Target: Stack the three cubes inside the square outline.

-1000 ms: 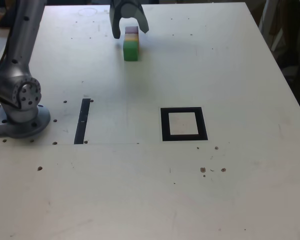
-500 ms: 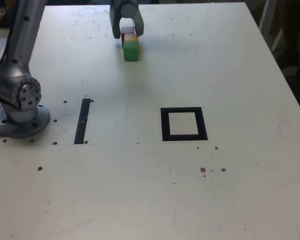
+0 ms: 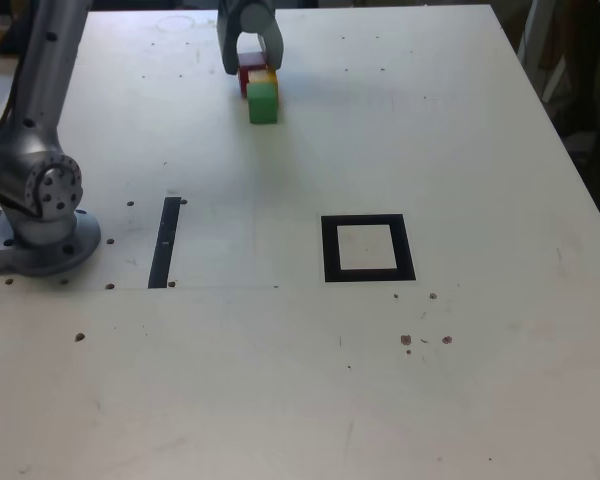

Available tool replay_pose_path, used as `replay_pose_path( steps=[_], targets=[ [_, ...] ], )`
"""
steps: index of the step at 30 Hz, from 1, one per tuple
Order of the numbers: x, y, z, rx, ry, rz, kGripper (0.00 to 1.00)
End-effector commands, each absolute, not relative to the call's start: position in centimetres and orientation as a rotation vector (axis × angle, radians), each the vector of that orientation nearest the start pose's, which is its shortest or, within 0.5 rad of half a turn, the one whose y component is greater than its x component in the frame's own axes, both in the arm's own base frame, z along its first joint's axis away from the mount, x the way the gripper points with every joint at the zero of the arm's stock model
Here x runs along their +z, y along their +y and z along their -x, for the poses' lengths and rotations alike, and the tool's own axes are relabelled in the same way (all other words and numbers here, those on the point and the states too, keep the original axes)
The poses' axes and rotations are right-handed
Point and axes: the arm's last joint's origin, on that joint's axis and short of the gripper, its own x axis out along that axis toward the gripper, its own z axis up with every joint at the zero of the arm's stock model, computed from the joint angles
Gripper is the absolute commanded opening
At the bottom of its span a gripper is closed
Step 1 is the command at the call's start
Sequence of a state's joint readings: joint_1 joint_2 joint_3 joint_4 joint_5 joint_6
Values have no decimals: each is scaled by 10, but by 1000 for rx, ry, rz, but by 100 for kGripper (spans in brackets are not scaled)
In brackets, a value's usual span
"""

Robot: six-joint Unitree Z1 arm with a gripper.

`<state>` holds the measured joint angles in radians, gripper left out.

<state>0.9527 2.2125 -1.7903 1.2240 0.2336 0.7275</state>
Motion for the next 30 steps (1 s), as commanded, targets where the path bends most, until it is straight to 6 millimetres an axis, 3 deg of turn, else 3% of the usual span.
replay_pose_path(
  steps=[1, 11, 21, 30],
  targets=[
    [244, 346, -237, 267, 1766, 68, 39],
    [289, 306, -260, 249, 1721, -36, 39],
    [321, 217, -295, 167, 1693, -137, 39],
    [328, 123, -300, 84, 1663, -166, 38]
  ],
)
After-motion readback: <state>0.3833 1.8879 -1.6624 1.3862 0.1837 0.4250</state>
